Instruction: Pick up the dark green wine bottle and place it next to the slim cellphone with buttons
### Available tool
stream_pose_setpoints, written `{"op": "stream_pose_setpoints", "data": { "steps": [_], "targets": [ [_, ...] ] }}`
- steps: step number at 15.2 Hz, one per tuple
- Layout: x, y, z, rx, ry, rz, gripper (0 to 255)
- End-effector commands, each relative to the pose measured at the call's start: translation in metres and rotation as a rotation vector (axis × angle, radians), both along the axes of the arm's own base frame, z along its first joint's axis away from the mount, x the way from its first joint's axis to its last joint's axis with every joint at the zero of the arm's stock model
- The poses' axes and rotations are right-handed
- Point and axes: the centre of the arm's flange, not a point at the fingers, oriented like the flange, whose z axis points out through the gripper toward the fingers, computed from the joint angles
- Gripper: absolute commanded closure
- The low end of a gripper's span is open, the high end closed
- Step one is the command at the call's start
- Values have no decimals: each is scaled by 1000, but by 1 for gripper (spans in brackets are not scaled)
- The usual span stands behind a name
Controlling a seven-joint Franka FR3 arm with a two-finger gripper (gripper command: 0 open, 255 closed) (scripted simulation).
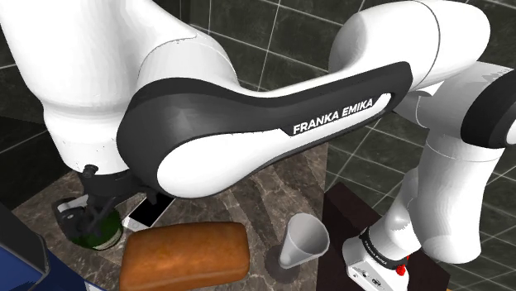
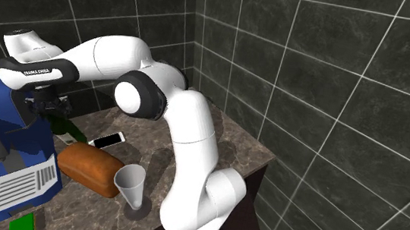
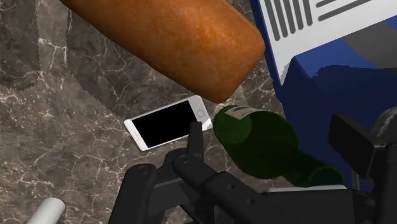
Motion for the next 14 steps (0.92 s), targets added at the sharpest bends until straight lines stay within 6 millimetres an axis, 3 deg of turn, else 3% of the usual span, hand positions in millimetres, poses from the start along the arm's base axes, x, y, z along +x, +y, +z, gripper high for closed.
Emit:
{"op": "stream_pose_setpoints", "data": {
  "steps": [1,2,6,14],
  "targets": [
    [0,0,0,0,0,0,0],
    [0,0,0,0,0,0,0],
    [-2,-3,50,0,0,0,0],
    [-2,-3,50,0,0,0,0]
  ]
}}
